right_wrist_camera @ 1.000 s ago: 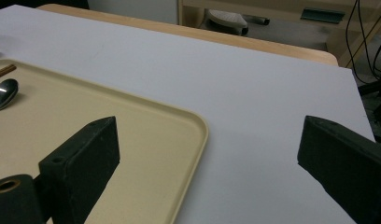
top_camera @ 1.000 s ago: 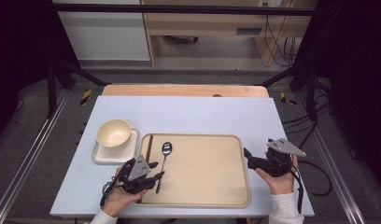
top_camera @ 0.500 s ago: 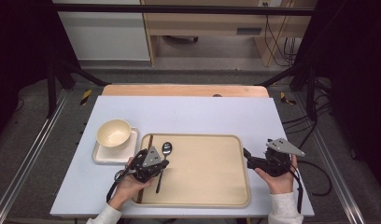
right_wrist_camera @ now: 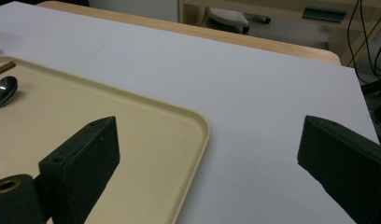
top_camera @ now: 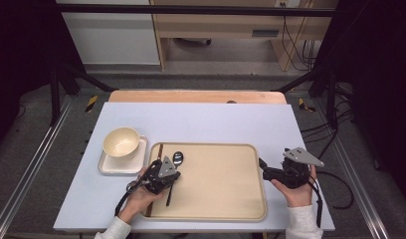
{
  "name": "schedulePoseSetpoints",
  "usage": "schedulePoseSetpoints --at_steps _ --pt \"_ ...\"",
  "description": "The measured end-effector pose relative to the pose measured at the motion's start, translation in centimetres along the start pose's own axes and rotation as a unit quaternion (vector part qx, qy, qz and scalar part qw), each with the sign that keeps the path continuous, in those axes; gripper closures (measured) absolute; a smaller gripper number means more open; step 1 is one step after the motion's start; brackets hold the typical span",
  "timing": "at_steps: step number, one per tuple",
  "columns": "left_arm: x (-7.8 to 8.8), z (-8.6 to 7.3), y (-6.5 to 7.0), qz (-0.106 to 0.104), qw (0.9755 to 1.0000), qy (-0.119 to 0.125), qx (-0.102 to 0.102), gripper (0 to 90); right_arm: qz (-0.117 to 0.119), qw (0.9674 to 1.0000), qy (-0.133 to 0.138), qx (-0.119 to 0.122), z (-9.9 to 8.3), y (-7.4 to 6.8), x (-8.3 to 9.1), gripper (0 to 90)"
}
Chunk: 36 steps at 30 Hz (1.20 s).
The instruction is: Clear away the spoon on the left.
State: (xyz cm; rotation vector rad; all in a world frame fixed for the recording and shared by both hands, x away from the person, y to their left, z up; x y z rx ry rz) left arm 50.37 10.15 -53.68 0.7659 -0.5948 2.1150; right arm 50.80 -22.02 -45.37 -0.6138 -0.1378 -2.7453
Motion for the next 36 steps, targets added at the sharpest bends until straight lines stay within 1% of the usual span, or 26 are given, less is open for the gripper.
schedulePoseSetpoints --at_steps 3,4,6,9,12,15,23,25,26,27,28,32,33,36 --pt "0.0 0.0 0.0 0.002 1.0 0.001 0.002 89.9 0.0 1.0 -0.001 0.002 0.0 0.0 0.0 6.1" --pt "0.0 -0.1 -0.2 0.007 1.0 0.0 0.001 89.9 0.0 1.0 -0.002 0.002 0.0 0.0 0.0 6.1" --pt "0.1 -0.1 -0.3 0.009 1.0 0.0 0.002 89.9 0.0 1.0 -0.002 0.002 0.0 0.0 0.0 6.1" --pt "0.2 -0.3 -0.7 0.015 0.9998 0.001 0.016 89.9 0.001 1.0 -0.001 0.001 0.0 0.0 0.0 6.1" --pt "0.3 -0.6 -1.0 0.017 0.9996 0.0 0.023 90.0 0.0 1.0 0.0 0.0 0.0 0.0 0.0 6.1" --pt "0.4 -0.7 -1.2 0.026 0.9994 0.001 0.025 90.0 0.001 1.0 0.0 0.001 0.0 0.0 0.0 6.1" --pt "0.6 -0.9 -1.6 0.034 0.999 0.0 0.03 90.0 0.0 1.0 0.001 0.0 0.0 0.0 0.1 6.0" --pt "0.7 -1.1 -1.9 0.043 0.9986 -0.004 0.03 90.0 0.0 1.0 0.001 -0.001 0.0 0.0 0.1 6.0" --pt "0.8 -1.2 -2.0 0.041 0.9986 -0.004 0.033 90.0 0.001 1.0 0.001 -0.001 0.0 0.0 0.1 6.0" --pt "0.8 -1.2 -2.1 0.045 0.9983 -0.001 0.037 90.0 0.001 1.0 0.001 -0.001 0.0 0.0 0.1 6.0" --pt "0.9 -1.3 -2.2 0.046 0.9981 -0.003 0.04 90.0 0.0 1.0 0.001 0.0 0.0 0.1 0.1 6.1" --pt "1.0 -1.4 -2.5 0.052 0.9978 -0.008 0.04 90.0 0.001 1.0 0.001 0.002 0.0 0.0 0.1 6.0" --pt "1.0 -1.4 -2.5 0.055 0.9975 -0.007 0.044 90.0 0.001 1.0 0.0 0.001 0.0 0.0 0.1 6.0" --pt "1.0 -1.5 -2.7 0.057 0.9972 -0.006 0.047 90.0 0.0 1.0 0.001 0.0 0.0 0.0 0.1 6.0"
Point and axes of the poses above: each handheld gripper's, and its own axes: x roughly backward along the jaws, z roughly out of its top, y roughly to its right, the point moved 9 cm from there along -x, roughly forward along the jaws, and after that the axes turned 1 degree about y, right-handed, at the moved point
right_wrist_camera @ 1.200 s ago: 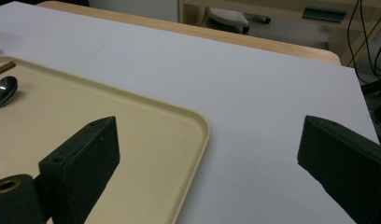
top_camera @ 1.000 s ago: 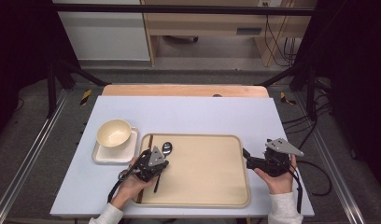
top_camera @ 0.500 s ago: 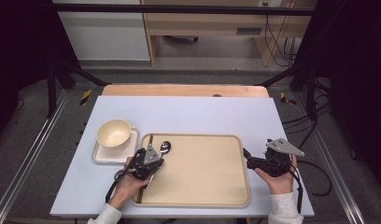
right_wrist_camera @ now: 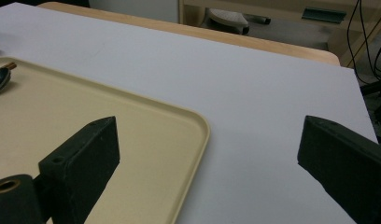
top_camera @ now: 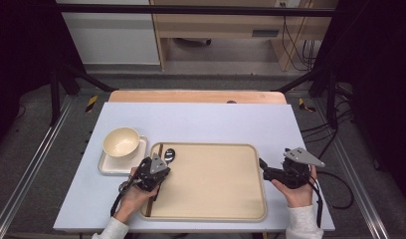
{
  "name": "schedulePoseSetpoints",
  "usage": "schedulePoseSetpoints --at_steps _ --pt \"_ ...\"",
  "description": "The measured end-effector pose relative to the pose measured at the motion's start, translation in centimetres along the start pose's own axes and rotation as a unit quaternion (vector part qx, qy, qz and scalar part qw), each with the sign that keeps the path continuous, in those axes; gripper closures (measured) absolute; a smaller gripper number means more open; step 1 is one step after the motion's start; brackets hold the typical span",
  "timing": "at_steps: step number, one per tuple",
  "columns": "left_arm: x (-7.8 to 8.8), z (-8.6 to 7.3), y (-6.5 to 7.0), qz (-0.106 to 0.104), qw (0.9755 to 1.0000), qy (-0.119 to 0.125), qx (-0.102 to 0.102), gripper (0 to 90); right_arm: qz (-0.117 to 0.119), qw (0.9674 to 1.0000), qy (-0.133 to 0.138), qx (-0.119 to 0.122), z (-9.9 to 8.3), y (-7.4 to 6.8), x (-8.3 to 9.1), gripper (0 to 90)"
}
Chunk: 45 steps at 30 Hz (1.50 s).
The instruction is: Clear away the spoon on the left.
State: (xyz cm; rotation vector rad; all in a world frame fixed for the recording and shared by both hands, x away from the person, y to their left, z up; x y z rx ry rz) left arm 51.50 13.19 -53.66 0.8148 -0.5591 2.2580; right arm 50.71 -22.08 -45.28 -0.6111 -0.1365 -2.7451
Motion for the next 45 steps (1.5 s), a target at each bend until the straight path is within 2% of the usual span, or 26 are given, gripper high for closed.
schedulePoseSetpoints --at_steps 3,8,12,14,16,17,20,23,24,25,28,30,31,35,37,41,45 --pt "0.1 -0.1 0.0 -0.002 1.0 -0.005 -0.003 90.0 0.0 1.0 0.0 0.0 0.0 0.0 0.0 6.0" --pt "0.5 0.1 0.1 -0.009 0.9999 0.005 0.001 89.9 -0.001 1.0 0.001 0.0 0.0 0.0 0.0 6.0" --pt "1.5 0.9 0.1 -0.017 0.9993 0.032 0.011 89.6 0.0 1.0 0.001 -0.001 0.0 0.1 0.1 6.0" --pt "2.7 1.5 0.0 -0.021 0.9983 0.053 0.016 88.2 0.0 1.0 0.001 -0.002 0.0 0.1 0.1 5.9" --pt "2.9 1.6 0.0 -0.021 0.9981 0.056 0.015 86.8 -0.001 1.0 0.001 -0.003 0.1 0.1 0.1 5.9" --pt "3.6 2.0 -0.1 -0.023 0.9971 0.07 0.019 85.8 -0.001 1.0 0.002 -0.002 0.1 0.1 0.1 5.9" --pt "4.4 2.4 -0.3 -0.023 0.9961 0.082 0.022 83.9 -0.001 1.0 0.002 -0.004 0.1 0.2 0.1 5.9" --pt "5.6 2.9 -0.9 -0.015 0.9947 0.097 0.028 75.6 -0.002 1.0 0.001 -0.004 0.1 0.2 0.1 5.9" --pt "5.9 3.0 -1.1 -0.013 0.9943 0.101 0.031 75.6 -0.002 1.0 0.001 -0.004 0.1 0.2 0.1 5.9" --pt "6.8 3.3 -1.8 -0.01 0.9925 0.114 0.042 71.9 -0.002 1.0 0.0 -0.004 0.0 0.2 0.1 5.9" --pt "7.6 3.4 -2.4 -0.005 0.9915 0.121 0.047 67.7 -0.002 1.0 0.001 -0.006 0.1 0.3 0.1 5.9" --pt "8.4 3.6 -3.2 0.004 0.9892 0.135 0.056 64.2 -0.001 1.0 0.0 -0.009 0.0 0.3 0.2 5.9" --pt "8.6 3.7 -3.5 0.005 0.9887 0.137 0.06 55.6 -0.002 1.0 0.001 -0.008 0.1 0.3 0.2 5.9" --pt "9.5 3.6 -4.8 0.02 0.9865 0.145 0.074 48.4 -0.004 0.9999 0.004 -0.01 0.2 0.4 0.3 5.9" --pt "9.9 3.5 -5.5 0.027 0.9849 0.15 0.083 41.1 -0.003 0.9999 0.003 -0.009 0.1 0.4 0.2 5.9" --pt "10.3 3.3 -6.4 0.042 0.9837 0.152 0.086 34.4 -0.004 0.9999 0.002 -0.011 0.1 0.4 0.2 5.9" --pt "10.9 3.0 -7.4 0.058 0.9813 0.154 0.099 28.6 -0.004 0.9999 0.002 -0.01 0.1 0.4 0.2 5.9"
Point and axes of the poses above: each handheld gripper's, and its own axes: x roughly backward along the jaws, z roughly out of its top, y roughly to its right, the point moved 9 cm from there along -x, roughly forward along the jaws, and after that the axes turned 1 degree about y, right-handed, at the moved point
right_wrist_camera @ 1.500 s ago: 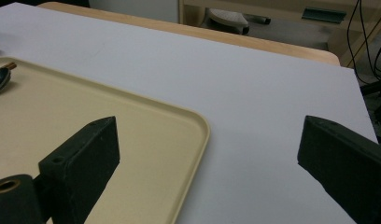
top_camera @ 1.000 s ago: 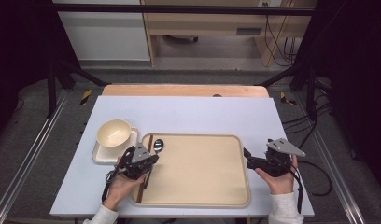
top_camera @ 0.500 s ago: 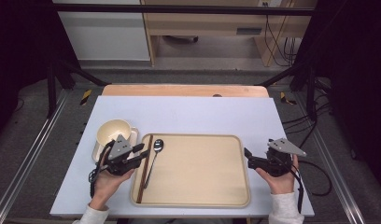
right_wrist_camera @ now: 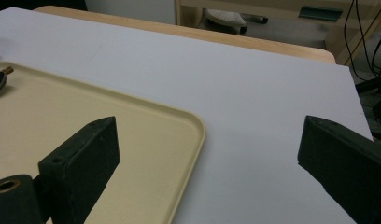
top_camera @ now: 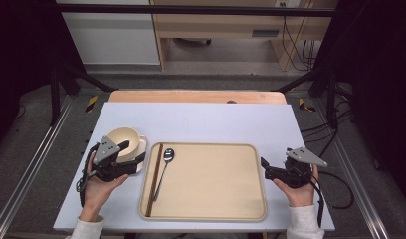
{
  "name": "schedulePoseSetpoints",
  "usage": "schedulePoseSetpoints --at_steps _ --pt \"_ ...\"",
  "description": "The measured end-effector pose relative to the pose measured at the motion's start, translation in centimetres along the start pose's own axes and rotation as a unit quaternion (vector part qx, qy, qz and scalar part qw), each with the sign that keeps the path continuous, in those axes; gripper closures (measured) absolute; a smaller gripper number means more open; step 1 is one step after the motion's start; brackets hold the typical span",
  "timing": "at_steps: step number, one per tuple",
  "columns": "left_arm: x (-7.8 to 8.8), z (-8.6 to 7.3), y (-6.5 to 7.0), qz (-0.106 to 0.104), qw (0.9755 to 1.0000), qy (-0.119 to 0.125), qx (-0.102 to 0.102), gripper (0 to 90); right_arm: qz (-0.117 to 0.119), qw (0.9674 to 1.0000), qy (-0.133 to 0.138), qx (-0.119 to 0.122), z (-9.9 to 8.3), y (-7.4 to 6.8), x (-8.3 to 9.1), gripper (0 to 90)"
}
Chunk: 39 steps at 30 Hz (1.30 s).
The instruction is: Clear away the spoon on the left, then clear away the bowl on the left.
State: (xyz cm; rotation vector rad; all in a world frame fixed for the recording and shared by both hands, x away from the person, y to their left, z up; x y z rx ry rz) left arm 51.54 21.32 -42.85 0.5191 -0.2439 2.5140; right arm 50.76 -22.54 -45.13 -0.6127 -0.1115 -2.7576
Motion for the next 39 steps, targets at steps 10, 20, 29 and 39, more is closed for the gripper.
schedulePoseSetpoints --at_steps 10,20,29,39 --pt "0.9 0.0 -3.0 0.032 0.9993 0.003 0.021 24.3 0.002 1.0 -0.003 0.0 -0.1 -0.1 -0.1 5.9" --pt "1.5 -0.7 -7.1 0.076 0.996 -0.005 0.047 21.6 0.004 1.0 -0.004 0.006 -0.1 -0.3 -0.3 6.0" --pt "0.5 -2.7 -10.5 0.116 0.9897 -0.035 0.076 23.0 0.005 1.0 -0.004 0.007 -0.1 -0.4 -0.3 6.1" --pt "-1.0 -3.8 -12.2 0.121 0.987 -0.05 0.093 30.8 0.005 0.9999 -0.006 0.007 -0.2 -0.5 -0.5 6.2"
Point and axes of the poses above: each handheld gripper's, and its own axes: x roughly backward along the jaws, z roughly out of its top, y roughly to its right, the point moved 9 cm from there along -x, roughly forward along the jaws, and after that the axes turned 1 degree about y, right-handed, at the moved point
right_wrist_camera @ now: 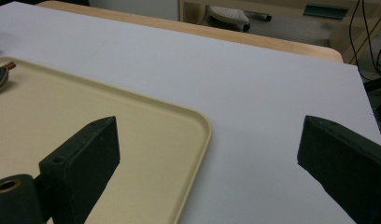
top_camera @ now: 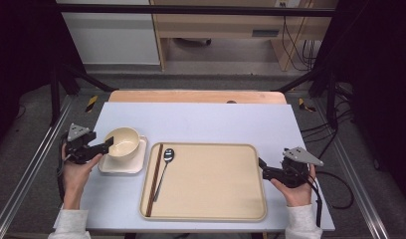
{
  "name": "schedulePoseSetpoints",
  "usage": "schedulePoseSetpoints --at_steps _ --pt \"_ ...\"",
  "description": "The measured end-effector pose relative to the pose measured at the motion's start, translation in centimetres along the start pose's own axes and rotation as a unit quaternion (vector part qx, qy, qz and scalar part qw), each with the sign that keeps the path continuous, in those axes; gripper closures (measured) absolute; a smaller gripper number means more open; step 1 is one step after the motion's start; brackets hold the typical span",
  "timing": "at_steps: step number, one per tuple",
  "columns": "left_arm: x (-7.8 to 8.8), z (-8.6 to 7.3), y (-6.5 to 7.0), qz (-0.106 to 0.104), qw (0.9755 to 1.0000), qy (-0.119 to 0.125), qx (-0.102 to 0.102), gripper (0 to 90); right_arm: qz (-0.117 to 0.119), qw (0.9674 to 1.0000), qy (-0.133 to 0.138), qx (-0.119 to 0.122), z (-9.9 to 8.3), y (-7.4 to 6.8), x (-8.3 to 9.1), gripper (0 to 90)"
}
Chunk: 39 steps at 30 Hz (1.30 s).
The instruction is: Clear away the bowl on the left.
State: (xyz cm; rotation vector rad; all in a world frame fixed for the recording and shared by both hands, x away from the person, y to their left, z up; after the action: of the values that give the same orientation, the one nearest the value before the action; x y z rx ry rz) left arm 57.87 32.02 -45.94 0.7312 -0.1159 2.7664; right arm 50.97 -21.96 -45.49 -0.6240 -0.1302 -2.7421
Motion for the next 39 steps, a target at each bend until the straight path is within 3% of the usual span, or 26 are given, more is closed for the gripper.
schedulePoseSetpoints --at_steps 6,12,21,25,28,31,39 --pt "-1.5 -1.1 -0.6 0.001 0.9996 -0.028 -0.003 36.7 0.001 1.0 -0.001 -0.001 0.0 0.0 0.0 6.2" --pt "-2.3 -2.0 -1.0 0.0 0.9988 -0.047 0.007 43.4 0.0 1.0 -0.001 -0.003 -0.1 0.0 -0.1 6.2" --pt "-3.2 -2.9 -0.9 -0.006 0.9969 -0.078 0.009 59.3 -0.001 1.0 -0.003 0.0 -0.1 0.0 -0.2 6.2" --pt "-3.6 -3.4 -1.0 0.001 0.9957 -0.093 0.009 60.9 0.0 1.0 -0.003 0.001 -0.1 0.0 -0.1 6.2" --pt "-3.8 -3.4 -0.8 -0.007 0.9954 -0.094 0.014 64.9 -0.002 1.0 -0.004 0.001 -0.2 0.0 -0.2 6.2" --pt "-3.9 -3.4 -0.9 0.002 0.9952 -0.097 0.015 67.5 0.0 1.0 -0.004 0.001 -0.2 -0.1 -0.2 6.2" --pt "-4.4 -3.5 -1.2 0.009 0.9937 -0.104 0.039 77.2 -0.001 1.0 -0.004 0.002 -0.2 0.0 -0.2 6.1"
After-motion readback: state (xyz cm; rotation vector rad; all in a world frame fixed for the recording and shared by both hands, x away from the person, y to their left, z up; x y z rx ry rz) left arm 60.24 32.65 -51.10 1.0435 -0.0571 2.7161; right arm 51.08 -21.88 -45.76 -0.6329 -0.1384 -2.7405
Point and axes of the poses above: each handheld gripper's, and its own axes: x roughly backward along the jaws, z roughly out of its top, y roughly to its right, the point moved 9 cm from there along -x, roughly forward along the jaws, and after that the axes turned 1 degree about y, right-handed, at the moved point
